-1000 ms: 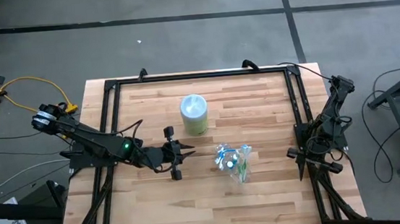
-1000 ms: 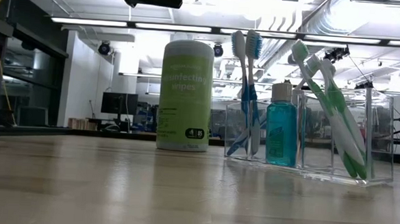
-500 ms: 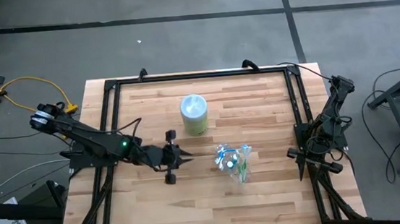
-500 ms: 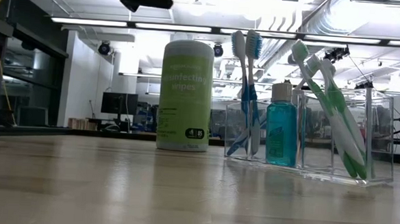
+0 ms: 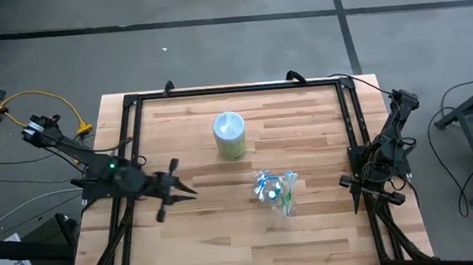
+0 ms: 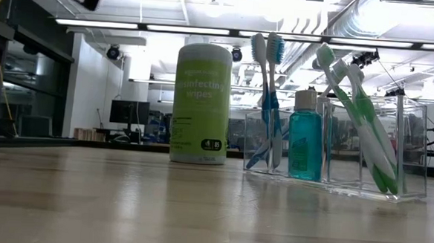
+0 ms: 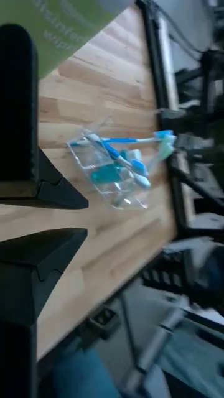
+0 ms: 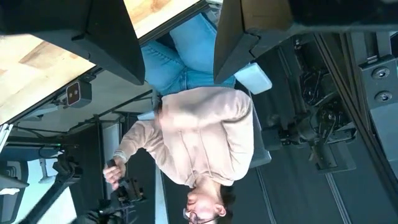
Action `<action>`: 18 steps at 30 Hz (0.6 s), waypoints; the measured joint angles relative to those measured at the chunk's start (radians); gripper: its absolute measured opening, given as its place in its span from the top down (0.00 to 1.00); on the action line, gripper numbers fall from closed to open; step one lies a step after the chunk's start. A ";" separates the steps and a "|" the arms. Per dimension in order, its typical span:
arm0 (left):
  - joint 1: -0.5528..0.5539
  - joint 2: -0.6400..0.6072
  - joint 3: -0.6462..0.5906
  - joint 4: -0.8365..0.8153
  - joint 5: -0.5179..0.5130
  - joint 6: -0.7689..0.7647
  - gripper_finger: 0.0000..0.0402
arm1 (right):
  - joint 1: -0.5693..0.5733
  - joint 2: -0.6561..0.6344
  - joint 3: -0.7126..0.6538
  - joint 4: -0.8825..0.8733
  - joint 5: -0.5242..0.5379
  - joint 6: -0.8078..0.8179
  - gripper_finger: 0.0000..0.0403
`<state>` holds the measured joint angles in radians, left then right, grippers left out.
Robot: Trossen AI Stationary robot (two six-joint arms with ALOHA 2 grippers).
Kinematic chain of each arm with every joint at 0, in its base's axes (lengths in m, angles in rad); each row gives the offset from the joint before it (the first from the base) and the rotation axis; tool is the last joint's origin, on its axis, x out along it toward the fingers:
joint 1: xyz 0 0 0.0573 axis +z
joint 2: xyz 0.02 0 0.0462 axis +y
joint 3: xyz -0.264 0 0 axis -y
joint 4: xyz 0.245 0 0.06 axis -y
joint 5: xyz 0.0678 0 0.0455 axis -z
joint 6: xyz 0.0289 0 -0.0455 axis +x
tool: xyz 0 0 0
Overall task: Pick & Place toothbrushing station
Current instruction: Return to Home Position
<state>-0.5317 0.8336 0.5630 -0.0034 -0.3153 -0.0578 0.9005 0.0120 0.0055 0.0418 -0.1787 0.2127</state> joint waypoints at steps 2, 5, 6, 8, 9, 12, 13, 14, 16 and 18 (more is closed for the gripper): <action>-0.019 -0.093 -0.071 0.022 0.000 0.001 0.86 | 0.000 0.000 0.000 0.000 0.000 0.000 0.55; -0.049 -0.207 -0.152 0.028 0.000 0.004 0.86 | 0.000 0.000 0.000 0.000 0.000 0.000 0.55; -0.060 -0.239 -0.175 0.030 0.000 0.007 0.86 | 0.000 0.000 0.000 0.000 0.000 0.000 0.55; -0.081 -0.298 -0.214 0.030 0.000 0.022 0.86 | 0.000 0.000 0.000 0.000 0.000 0.000 0.55; -0.091 -0.322 -0.231 0.031 0.000 0.030 0.86 | 0.000 0.000 0.000 0.000 0.000 0.000 0.55; -0.114 -0.389 -0.276 0.033 0.001 0.042 0.86 | 0.000 0.000 0.000 0.000 0.000 0.000 0.55; -0.118 -0.408 -0.292 0.036 0.001 0.043 0.86 | 0.000 0.000 0.000 0.000 0.000 0.000 0.55; -0.123 -0.429 -0.311 0.035 0.000 0.042 0.86 | 0.000 0.000 0.000 0.000 0.000 0.000 0.55; -0.131 -0.469 -0.349 0.033 0.000 0.036 0.86 | 0.000 0.000 0.000 0.000 0.000 0.000 0.55; -0.137 -0.507 -0.383 0.035 0.001 0.028 0.86 | 0.000 0.000 0.000 0.000 0.000 0.000 0.55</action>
<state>-0.6683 0.3263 0.1796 0.0315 -0.3145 -0.0296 0.9008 0.0120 0.0055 0.0418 -0.1787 0.2127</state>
